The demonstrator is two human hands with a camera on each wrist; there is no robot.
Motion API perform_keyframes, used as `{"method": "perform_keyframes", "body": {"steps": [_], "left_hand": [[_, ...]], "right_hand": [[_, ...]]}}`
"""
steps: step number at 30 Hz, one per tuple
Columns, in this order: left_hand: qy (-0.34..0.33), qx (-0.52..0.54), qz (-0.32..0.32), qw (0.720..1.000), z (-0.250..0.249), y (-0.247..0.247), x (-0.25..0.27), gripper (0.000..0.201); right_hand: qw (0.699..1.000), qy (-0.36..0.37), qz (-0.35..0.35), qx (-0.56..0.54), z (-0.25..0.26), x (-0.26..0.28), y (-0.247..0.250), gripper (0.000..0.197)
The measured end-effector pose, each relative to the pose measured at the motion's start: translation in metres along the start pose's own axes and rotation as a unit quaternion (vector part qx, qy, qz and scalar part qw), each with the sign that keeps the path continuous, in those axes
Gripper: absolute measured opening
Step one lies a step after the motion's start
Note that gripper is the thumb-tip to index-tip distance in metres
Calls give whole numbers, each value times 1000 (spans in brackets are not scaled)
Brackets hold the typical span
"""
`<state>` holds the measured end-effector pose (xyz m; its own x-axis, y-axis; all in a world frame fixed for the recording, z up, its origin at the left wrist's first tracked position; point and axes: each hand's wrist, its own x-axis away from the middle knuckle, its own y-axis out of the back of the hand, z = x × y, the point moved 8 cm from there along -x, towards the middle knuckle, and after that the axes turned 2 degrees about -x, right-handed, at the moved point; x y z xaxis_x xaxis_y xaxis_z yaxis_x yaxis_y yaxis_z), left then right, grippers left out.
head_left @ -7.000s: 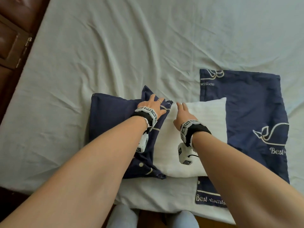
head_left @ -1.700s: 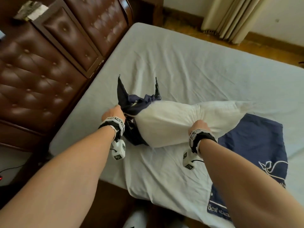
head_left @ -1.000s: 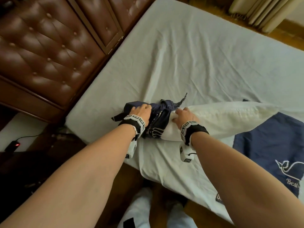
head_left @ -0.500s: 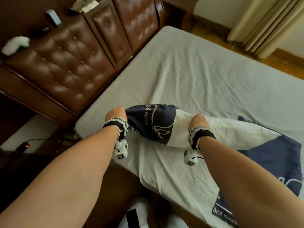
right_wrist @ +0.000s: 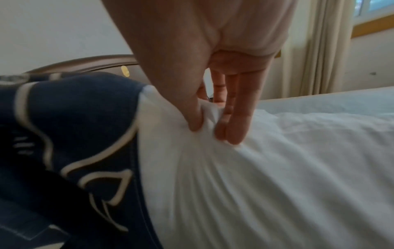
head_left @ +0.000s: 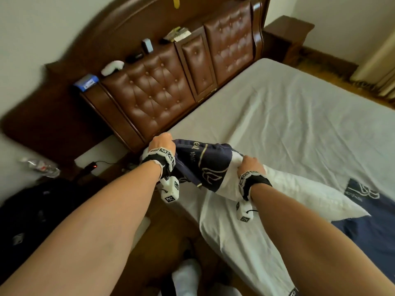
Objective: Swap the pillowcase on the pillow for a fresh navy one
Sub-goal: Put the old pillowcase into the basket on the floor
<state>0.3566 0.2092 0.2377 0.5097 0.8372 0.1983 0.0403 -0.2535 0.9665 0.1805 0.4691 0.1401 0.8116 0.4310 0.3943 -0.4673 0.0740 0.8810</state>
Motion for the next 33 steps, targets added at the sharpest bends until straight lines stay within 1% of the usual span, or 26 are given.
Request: {"method": "perform_keyframes", "body": {"steps": [5, 7, 9, 11, 12, 14, 16, 19, 22, 24, 27, 29, 31, 33], "left_hand": [[121, -37, -20, 992, 85, 14, 0, 28], [143, -39, -13, 989, 97, 15, -3, 29], [130, -21, 3, 991, 85, 14, -10, 32], [106, 12, 17, 994, 64, 12, -16, 37], [94, 28, 22, 995, 56, 11, -21, 38], [75, 56, 27, 995, 46, 9, -31, 38], [63, 78, 24, 995, 48, 9, -43, 34], [40, 96, 27, 994, 61, 8, -63, 28], [16, 102, 35, 994, 77, 6, -80, 23], [9, 108, 44, 993, 87, 4, -85, 22], [-7, 117, 69, 991, 104, 0, -85, 22], [-13, 122, 83, 989, 119, 0, -83, 18], [-3, 136, 84, 987, 136, 8, -79, 13], [12, 146, 76, 986, 156, 21, -73, 10]], "right_hand": [[995, -90, -19, -26, -29, 3, 0, 36], [996, -89, -7, -10, -29, 1, 0, 36], [997, -80, 8, -18, -14, -4, -2, 32], [995, -71, 17, -69, 10, -11, -2, 30], [993, -65, 25, -93, 24, -15, -3, 33], [990, -40, 64, -115, 48, -21, -13, 47], [990, -15, 108, -93, 66, -23, -26, 63], [983, -18, 168, -78, 77, -23, -57, 79], [977, -19, 210, -42, 94, -24, -82, 80], [975, -11, 217, -50, 112, -23, -90, 78], [975, 33, 206, -73, 147, -24, -97, 75], [971, 74, 205, -96, 176, -27, -102, 77], [965, 117, 209, -108, 209, -32, -105, 88], [962, 156, 208, -86, 246, -37, -112, 100]]}}
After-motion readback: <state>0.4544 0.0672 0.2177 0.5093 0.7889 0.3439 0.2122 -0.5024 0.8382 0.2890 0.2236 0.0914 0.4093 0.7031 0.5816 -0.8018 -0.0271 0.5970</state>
